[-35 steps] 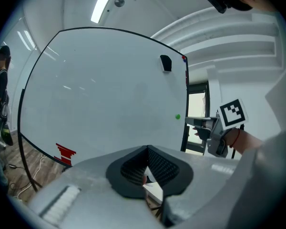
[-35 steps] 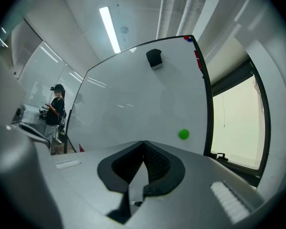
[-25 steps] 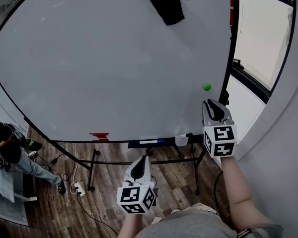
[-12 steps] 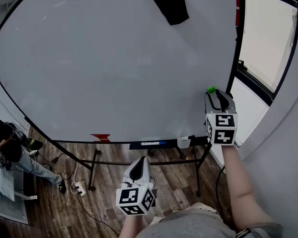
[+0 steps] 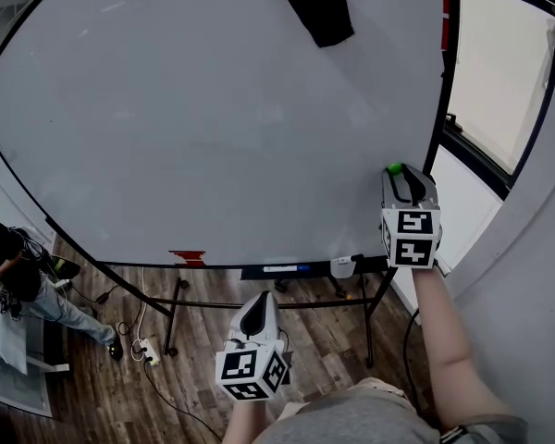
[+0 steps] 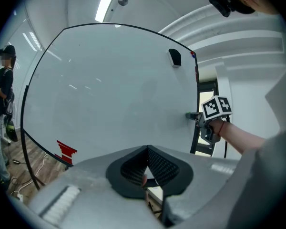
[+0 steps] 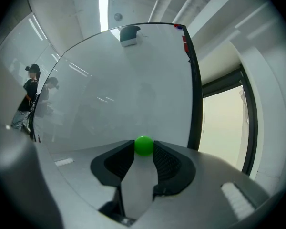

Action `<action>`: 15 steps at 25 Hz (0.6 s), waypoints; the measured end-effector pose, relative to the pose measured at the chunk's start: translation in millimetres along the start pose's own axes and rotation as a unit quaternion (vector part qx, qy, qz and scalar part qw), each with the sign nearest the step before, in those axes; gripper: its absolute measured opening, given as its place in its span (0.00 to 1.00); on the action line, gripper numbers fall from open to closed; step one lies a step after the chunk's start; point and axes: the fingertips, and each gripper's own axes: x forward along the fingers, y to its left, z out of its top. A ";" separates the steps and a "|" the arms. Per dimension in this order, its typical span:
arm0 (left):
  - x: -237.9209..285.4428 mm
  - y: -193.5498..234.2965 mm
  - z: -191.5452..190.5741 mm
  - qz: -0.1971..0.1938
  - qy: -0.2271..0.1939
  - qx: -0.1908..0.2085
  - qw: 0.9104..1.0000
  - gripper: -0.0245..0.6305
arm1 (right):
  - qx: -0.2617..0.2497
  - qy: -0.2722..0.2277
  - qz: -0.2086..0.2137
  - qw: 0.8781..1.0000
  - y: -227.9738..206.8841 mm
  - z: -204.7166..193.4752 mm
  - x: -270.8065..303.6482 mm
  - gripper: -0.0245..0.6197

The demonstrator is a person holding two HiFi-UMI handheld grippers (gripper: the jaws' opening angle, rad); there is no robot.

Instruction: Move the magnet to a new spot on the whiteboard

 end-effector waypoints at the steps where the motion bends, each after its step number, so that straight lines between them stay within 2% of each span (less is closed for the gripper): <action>1: 0.0 -0.5 -0.3 0.000 0.000 0.000 1.000 0.04 | -0.001 -0.001 0.000 1.000 0.4 0.4 -0.2 0.23; 15: -9.9 -3.3 1.8 0.004 0.000 0.004 1.000 0.04 | -0.004 -0.003 0.011 1.000 1.9 4.7 -9.6 0.23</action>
